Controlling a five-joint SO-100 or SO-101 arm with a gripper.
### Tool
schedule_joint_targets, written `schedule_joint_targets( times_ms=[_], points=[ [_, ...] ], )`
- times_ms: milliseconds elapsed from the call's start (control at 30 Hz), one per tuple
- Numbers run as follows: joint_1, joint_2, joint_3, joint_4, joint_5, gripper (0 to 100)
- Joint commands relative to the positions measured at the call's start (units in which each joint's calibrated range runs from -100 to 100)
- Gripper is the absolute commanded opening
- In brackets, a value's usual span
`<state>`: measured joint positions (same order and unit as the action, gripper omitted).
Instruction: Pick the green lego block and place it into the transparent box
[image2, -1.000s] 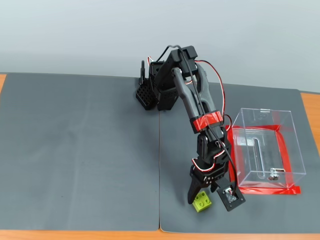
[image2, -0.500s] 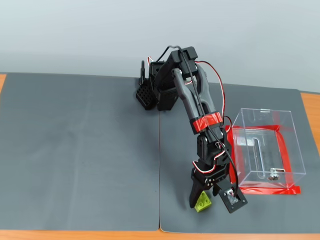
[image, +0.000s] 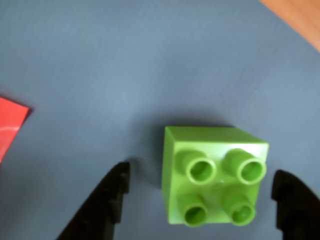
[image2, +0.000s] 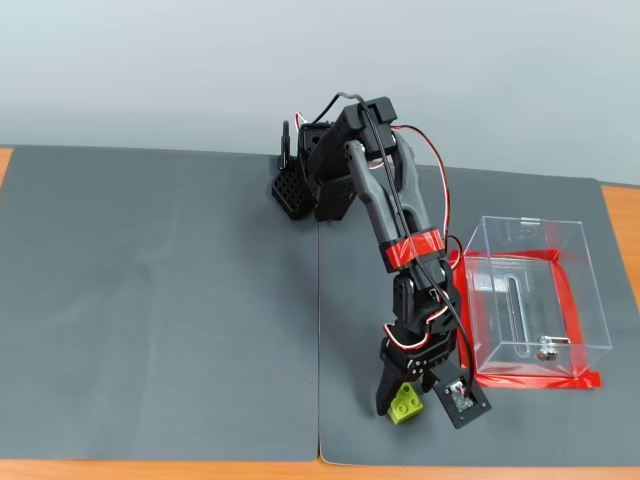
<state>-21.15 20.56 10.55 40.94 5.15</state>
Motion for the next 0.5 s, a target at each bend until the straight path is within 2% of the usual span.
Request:
schedule_joint_targets(
  times_ms=[0, 467],
  points=[
    [0.5, -0.7, -2.5, -0.7, -0.2, 32],
    [1.1, -0.7, -2.5, -0.4, -0.2, 32]
  ],
)
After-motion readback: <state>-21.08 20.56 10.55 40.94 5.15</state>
